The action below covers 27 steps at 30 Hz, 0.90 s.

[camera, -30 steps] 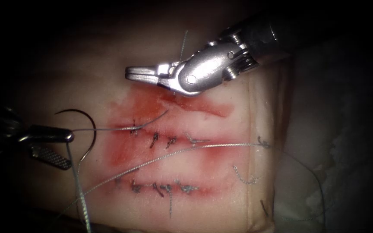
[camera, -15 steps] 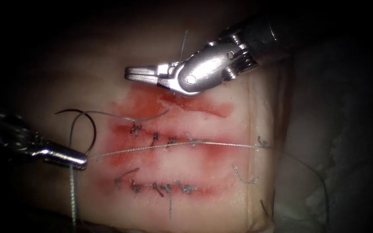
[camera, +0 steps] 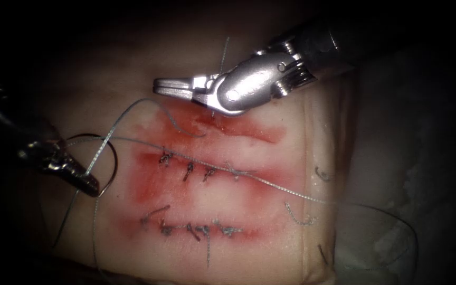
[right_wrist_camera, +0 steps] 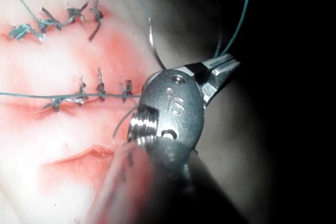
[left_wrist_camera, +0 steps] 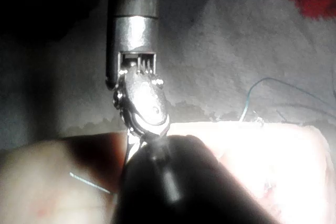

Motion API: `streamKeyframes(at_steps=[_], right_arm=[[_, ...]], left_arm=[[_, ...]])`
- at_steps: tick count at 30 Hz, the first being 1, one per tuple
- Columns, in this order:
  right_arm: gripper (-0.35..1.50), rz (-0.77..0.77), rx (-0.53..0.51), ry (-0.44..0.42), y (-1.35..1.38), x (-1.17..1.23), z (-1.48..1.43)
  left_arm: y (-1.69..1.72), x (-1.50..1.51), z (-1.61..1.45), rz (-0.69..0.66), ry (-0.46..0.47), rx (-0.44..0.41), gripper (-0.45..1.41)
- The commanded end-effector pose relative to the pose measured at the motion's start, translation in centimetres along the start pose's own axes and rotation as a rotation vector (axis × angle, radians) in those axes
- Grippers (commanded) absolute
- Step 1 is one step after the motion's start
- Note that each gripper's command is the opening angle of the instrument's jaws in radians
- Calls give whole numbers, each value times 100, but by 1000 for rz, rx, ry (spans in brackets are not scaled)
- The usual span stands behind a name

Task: Wound Closure

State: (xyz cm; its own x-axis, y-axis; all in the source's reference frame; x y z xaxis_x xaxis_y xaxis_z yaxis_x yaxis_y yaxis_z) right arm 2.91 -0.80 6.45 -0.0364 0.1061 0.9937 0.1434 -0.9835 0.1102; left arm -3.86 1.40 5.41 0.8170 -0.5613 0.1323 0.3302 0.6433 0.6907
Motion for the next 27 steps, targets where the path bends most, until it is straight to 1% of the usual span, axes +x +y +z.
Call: streamKeyframes(at_steps=[1, 2, 3, 4, 5, 6, 7, 10, 12, 14, 15, 16, 17, 19, 20, 21, 22, 23, 25, 26, 27], right_arm=[[-20, 12, 20, 18, 4, 13, 6], [-20, 32, 12, 26, 8, 21, 4], [-10, 31, -3, 28, 11, 28, 4], [-5, 29, -24, 27, 16, 34, 3], [9, 26, -62, 31, 23, 41, 2], [16, 20, -91, 32, 29, 46, 2], [19, 21, -113, 38, 34, 50, 2], [46, 27, -145, 32, 50, 56, 5], [46, 31, -151, 29, 55, 55, 9], [49, 37, -155, 31, 58, 52, 12], [68, 38, -153, 25, 59, 50, 14], [91, 39, -152, 22, 58, 48, 15], [94, 42, -155, 19, 56, 46, 16], [93, 55, -144, 8, 42, 39, 18], [83, 58, -142, 5, 38, 37, 17], [71, 61, -141, -3, 35, 35, 16], [64, 68, -133, -15, 30, 28, 10], [64, 71, -135, -17, 28, 25, 6], [74, 77, -140, -22, 25, 18, -3], [88, 81, -143, -26, 24, 13, -8], [93, 83, -145, -28, 22, 10, -12]], left_arm=[[7, -9, 2, 43, 24, -37, -45], [10, -11, 1, 77, 31, -59, -45], [12, -12, 0, 111, 36, -76, -45], [14, -15, -1, 145, 39, -88, -45], [17, -18, -3, 179, 47, -101, -45], [18, -19, -5, 219, 58, -102, -45], [20, -21, -6, 230, 66, -106, -45], [24, -25, -14, 227, 70, -105, -45], [25, -27, -18, 230, 67, -77, -45], [23, -28, -21, 227, 62, -31, -45], [21, -29, -22, 226, 64, -17, -45], [18, -28, -24, 226, 73, 7, -45], [15, -26, -26, 226, 78, 29, -45], [-1, -19, -31, 229, 95, 73, -45], [-8, -15, -33, 225, 104, 94, -45], [-12, -12, -36, 192, 108, 100, -45], [-16, -9, -43, 124, 105, 95, -45], [-14, -9, -45, 108, 100, 82, -45], [-9, -4, -45, 80, 97, 71, -45], [-6, 0, -44, 67, 98, 69, -45], [-2, 4, -43, 59, 99, 67, -45]])
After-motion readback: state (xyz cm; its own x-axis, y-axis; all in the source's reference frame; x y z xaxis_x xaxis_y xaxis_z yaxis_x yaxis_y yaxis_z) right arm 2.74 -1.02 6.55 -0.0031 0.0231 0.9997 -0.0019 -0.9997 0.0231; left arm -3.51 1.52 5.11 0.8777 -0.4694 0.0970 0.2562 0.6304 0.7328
